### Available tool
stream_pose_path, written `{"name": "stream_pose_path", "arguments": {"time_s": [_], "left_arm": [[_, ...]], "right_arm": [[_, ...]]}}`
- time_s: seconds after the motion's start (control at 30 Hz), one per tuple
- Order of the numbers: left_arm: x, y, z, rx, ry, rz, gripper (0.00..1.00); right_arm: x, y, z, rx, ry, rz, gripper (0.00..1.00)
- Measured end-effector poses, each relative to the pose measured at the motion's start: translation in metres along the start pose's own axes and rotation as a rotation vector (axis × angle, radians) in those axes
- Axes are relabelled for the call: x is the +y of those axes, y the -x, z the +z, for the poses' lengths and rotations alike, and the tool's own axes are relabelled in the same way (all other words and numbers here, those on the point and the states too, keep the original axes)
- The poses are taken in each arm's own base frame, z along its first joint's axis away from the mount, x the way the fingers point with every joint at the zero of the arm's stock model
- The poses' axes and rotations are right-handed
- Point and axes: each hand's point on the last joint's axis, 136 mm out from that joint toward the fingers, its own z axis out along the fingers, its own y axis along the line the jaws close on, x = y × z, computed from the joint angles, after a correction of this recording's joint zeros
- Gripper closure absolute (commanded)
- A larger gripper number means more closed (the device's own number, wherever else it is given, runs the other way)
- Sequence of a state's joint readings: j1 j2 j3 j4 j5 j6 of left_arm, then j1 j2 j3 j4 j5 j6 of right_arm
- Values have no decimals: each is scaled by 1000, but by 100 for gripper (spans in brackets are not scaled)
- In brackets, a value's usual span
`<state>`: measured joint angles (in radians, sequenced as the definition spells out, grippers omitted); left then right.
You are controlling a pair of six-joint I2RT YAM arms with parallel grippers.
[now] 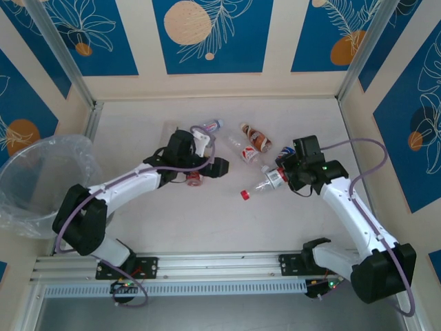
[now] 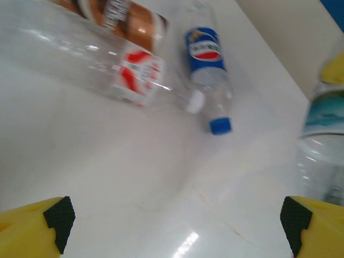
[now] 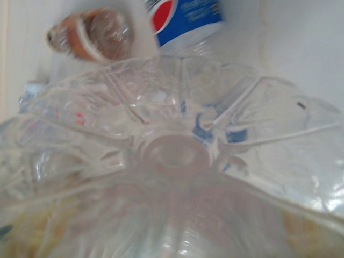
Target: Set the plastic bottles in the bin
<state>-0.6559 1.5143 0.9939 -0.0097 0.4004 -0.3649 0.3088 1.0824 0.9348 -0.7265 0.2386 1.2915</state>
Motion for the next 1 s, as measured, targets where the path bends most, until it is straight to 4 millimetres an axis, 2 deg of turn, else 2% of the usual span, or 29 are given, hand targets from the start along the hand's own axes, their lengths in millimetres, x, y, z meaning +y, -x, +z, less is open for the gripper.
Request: {"name": "stream_pose_path", "arguments": {"time_s": [0.1,0.2,0.3,0.5,0.73,0.9,1.0], "left_arm": [[-28,-8,5,24,-81,36,1],[-46,-8,10,51,-127,83,1],[-54,-5,12,56,-147,120,1],[-55,-6,12,62,-152,128,1],[-49,-6,20,67,-139,80,3],[-47,-7,37,98,-155,45,19],[-49,-6,38,103,-166,38,27]], "right_arm": [[21,-15,6,4,41,-90,41],[40,-26,14,19,68,-142,41],[60,-33,20,31,94,-179,40],[97,-47,23,45,160,-264,39],[113,-57,23,65,212,-312,38],[115,-59,22,66,220,-333,37],[115,-58,25,61,215,-343,36]]}}
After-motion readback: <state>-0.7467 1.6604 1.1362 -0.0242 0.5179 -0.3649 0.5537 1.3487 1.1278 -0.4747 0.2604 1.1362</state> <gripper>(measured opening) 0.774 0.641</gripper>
